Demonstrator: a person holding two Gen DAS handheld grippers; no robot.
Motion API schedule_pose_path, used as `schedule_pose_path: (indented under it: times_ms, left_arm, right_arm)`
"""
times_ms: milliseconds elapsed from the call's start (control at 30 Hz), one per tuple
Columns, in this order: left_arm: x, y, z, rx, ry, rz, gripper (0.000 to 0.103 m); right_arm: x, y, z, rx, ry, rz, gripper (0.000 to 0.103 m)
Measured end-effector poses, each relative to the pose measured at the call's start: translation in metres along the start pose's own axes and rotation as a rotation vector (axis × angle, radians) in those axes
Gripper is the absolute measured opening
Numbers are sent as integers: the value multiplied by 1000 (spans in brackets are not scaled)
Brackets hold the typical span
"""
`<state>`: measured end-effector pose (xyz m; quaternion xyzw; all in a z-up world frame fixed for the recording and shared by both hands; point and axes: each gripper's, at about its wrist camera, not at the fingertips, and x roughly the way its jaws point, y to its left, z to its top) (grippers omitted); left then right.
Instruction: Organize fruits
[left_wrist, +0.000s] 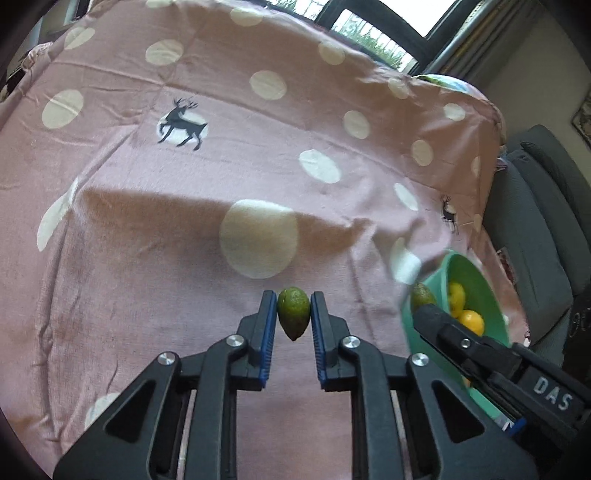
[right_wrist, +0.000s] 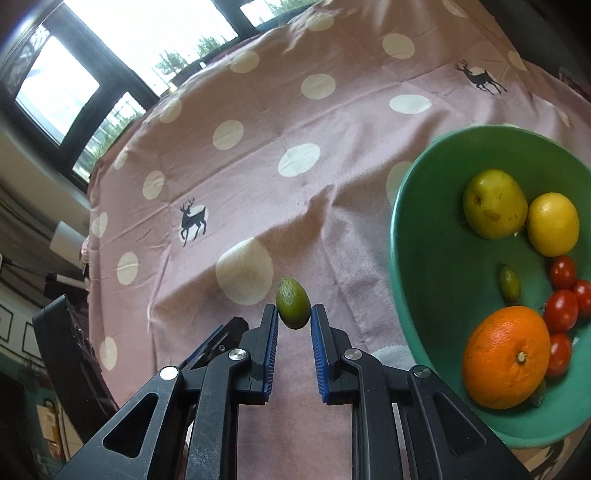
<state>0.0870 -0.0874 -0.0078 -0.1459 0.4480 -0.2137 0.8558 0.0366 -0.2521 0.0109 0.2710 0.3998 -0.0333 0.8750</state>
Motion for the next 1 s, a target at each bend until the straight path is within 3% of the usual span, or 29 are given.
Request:
schedule_pose_path:
  times_ms: [233,333,467,567,633,667,700,767,1000]
  left_arm:
    - [-33,-74,-11,163,-100,-134,18]
    - [-29,-103,-17,231,-96,-201,18]
    - [-11,-129,-30,297,-66,-187,21]
    - [-4,-133,-34,304,-61,-145,39]
    - [-3,-131,-32,295,-71,-116,64]
    - [-3,-129,-31,287,-73,-109,71]
    - [-3,-127,-30,279,-70,-105,84]
    - [-3,-124,-27,268,-63,-109,102]
    - [-19,-126,-29,269,-95,-110,102]
  right_arm:
    - [-50,-41,8,113,-129,-44,20]
    - [-65,-62,9,160,-171,-91,20]
    - [-74,-85,11,190,-189,-133,20]
    - [-76,-96,13,194,-181,-174,20]
    - [-80,-105,14,210,-192,-203,24]
    - [-84,-108,15,213,-204,-215,30]
    - [-88,-113,14,216,-214,-222,34]
    - [-92,-119,14,229,-230,-227,52]
    - [-95,-121,15,227,-227,-227,64]
